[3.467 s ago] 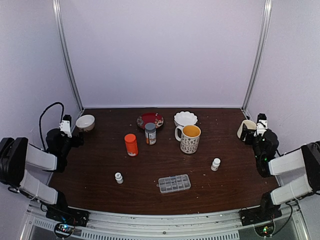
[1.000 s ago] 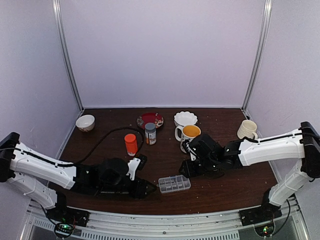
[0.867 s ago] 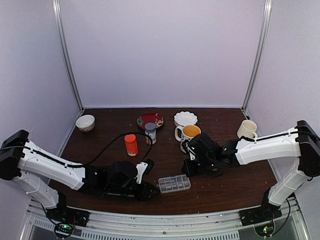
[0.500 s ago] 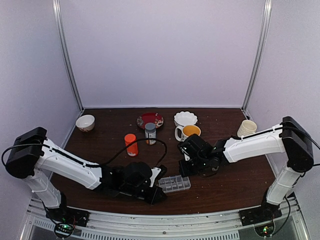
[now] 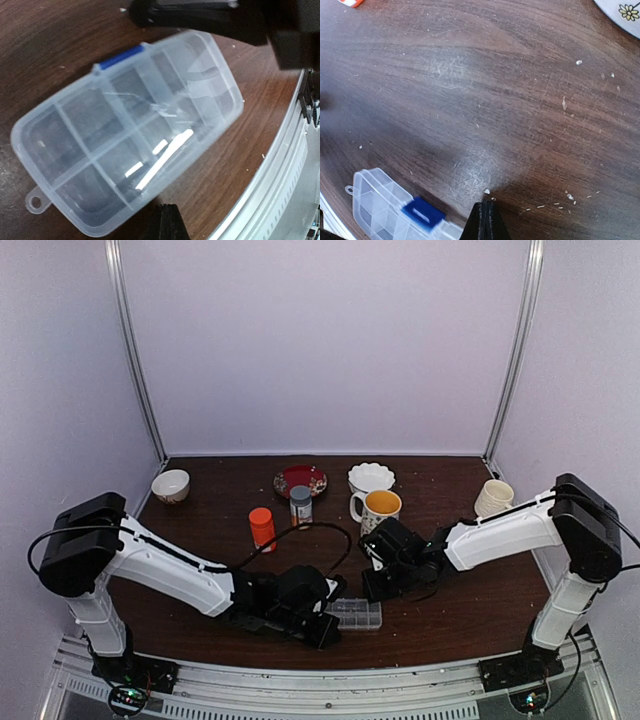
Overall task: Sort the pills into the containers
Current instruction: Rotate the pill container at the center of the board.
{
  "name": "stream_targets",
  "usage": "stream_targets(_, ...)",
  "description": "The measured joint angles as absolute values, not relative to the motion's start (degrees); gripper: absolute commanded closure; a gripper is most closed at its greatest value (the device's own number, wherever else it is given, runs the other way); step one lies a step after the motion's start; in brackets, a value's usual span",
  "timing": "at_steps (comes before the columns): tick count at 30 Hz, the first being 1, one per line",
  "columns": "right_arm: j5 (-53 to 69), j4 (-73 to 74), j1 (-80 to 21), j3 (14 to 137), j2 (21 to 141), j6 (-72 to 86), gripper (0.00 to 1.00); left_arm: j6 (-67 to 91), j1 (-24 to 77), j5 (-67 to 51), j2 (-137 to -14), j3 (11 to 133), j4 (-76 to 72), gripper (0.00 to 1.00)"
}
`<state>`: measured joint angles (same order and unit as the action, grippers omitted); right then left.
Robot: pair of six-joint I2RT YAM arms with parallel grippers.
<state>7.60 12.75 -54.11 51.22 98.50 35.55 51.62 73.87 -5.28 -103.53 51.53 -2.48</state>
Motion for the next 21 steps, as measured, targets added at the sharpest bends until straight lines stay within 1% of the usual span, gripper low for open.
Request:
stream_targets(3, 9.15, 10.70, -54.11, 48.56, 97.03, 35.90, 1.00, 53.12, 72.29, -4.45, -103.53, 50.87, -2.57, 1.00)
stream_targets(10, 13.39, 7.57, -54.81, 43.31, 93.34, 37.58, 1.00, 55.44, 65.49, -5.54, -104.73, 49.08, -8.23, 1.00)
stream_targets(15, 14.81, 7.66, -56.90, 42.78, 92.86, 38.89, 1.00, 54.96, 63.07, -5.56, -107.09, 52.21, -7.92, 0.95)
stream_targets(21, 14.26, 7.35, -57.36, 42.57, 92.47, 40.86, 1.00, 53.58, 60.73, -5.30, -108.75, 56.29, -6.37, 0.93)
